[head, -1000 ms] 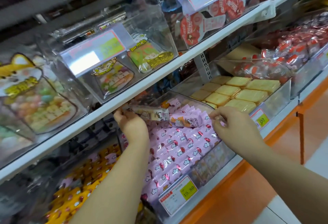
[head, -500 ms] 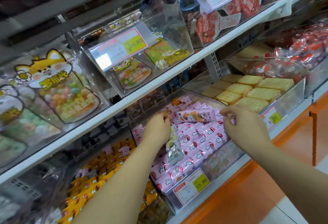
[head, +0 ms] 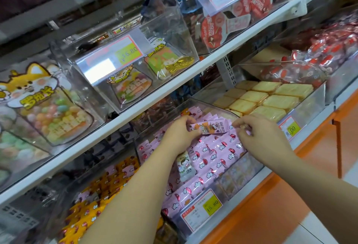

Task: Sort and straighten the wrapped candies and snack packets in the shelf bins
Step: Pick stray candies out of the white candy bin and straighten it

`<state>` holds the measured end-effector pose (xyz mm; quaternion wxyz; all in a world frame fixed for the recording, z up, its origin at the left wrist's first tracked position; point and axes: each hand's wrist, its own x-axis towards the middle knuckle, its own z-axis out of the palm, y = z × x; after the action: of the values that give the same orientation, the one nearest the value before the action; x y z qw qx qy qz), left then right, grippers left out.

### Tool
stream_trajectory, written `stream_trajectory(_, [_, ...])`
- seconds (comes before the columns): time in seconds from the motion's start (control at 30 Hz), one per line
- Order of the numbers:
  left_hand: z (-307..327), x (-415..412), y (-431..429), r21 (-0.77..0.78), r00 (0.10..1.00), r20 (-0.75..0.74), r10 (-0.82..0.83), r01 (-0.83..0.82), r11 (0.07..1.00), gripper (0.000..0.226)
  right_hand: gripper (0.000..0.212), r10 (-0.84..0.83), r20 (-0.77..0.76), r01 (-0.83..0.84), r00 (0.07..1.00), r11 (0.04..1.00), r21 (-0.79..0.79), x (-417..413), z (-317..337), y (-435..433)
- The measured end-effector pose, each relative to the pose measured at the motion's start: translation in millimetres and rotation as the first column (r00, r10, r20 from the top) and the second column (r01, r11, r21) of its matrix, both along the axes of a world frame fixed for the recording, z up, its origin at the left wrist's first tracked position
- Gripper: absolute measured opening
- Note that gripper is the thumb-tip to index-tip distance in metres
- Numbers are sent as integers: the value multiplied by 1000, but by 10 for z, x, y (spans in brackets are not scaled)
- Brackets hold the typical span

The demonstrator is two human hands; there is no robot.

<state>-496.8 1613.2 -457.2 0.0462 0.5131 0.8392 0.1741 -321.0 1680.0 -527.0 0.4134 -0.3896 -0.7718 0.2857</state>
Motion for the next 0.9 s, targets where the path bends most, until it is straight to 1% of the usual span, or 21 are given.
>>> stream_trajectory(0.1, [31, -14, -12, -20, 999, 28, -37, 38, 999, 38, 18, -1, 3, 1, 1000, 1000, -4, 3, 7, 2])
stream_trajectory(0.17, [64, -27, -30, -17, 998, 45, -42, 43, 999, 37, 20, 0, 5, 0, 1000, 1000, 1, 7, 5, 3])
stream_trajectory(0.2, [80, -30, -44, 18, 997, 67, -26, 24, 1000, 34, 22, 4, 4, -4, 1000, 1000, 2, 8, 0, 7])
stream_trajectory(0.27, [78, -60, -68, 133, 988, 144, 53, -72, 988, 29, 26, 8, 1, -8, 1000, 1000, -2, 2, -9, 9])
stream_trajectory(0.33, [51, -99, -64, 269, 968, 220, 123, -182, 946, 27, 28, -5, -11, 5, 1000, 1000, 2, -9, -17, 15])
stream_trajectory(0.37, [41, -109, -50, 331, 959, 238, 153, -228, 916, 27, 28, -13, -17, 13, 1000, 1000, 6, -19, -20, 15])
stream_trajectory(0.43, [30, -117, 3, 404, 950, 214, 227, -298, 865, 30, 28, -27, -19, 27, 999, 1000, 5, -40, -30, 17])
stream_trajectory(0.5, [32, -106, 74, 413, 942, 179, 284, -333, 848, 34, 27, -37, -27, 37, 999, 999, 0, -54, -45, 26])
stream_trajectory(0.53, [31, -102, 119, 405, 937, 184, 296, -346, 846, 34, 26, -42, -33, 42, 999, 999, -1, -62, -55, 31])
stream_trajectory(0.6, [31, -89, 214, 376, 929, 221, 296, -362, 853, 34, 26, -51, -36, 51, 998, 999, -4, -74, -68, 44])
stream_trajectory(0.73, [55, -66, 391, 343, 934, 217, 284, -346, 873, 40, 25, -47, -42, 47, 998, 999, -3, -85, -79, 58])
stream_trajectory(0.8, [71, -56, 458, 358, 930, 230, 287, -355, 864, 41, 24, -48, -48, 48, 998, 999, 0, -85, -81, 60])
stream_trajectory(0.9, [66, -76, 533, 414, 936, 222, 274, -345, 842, 36, 24, -46, -54, 46, 997, 999, 5, -82, -87, 67])
